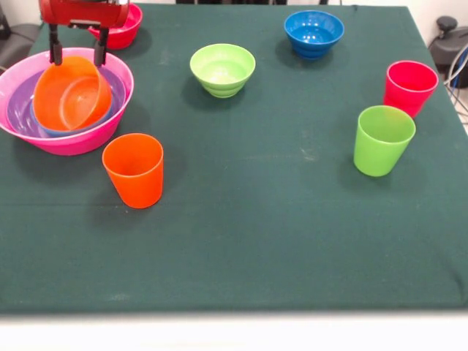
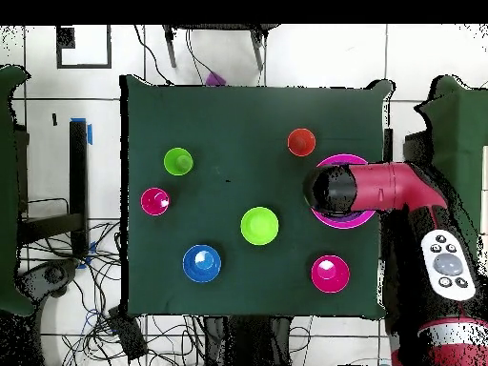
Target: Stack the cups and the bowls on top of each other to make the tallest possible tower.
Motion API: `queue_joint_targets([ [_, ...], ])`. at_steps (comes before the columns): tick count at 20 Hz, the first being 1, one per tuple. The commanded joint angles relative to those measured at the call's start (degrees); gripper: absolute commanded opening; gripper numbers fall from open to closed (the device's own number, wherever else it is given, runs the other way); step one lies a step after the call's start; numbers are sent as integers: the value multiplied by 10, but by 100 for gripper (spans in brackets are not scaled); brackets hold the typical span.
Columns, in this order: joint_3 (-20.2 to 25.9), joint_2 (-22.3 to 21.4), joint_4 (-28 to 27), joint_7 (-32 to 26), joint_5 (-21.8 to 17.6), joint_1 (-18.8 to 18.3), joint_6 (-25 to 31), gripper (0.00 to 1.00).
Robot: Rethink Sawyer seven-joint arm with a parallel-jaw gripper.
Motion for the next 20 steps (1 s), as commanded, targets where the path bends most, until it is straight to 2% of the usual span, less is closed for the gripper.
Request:
queue_joint_targets([
  [1,58,57,2,-128,3,-15,41,100],
  [14,70,99,-9,-125,-19,-42,14,100],
  [20,73,106,-23,-118,-21,-32,18,100],
])
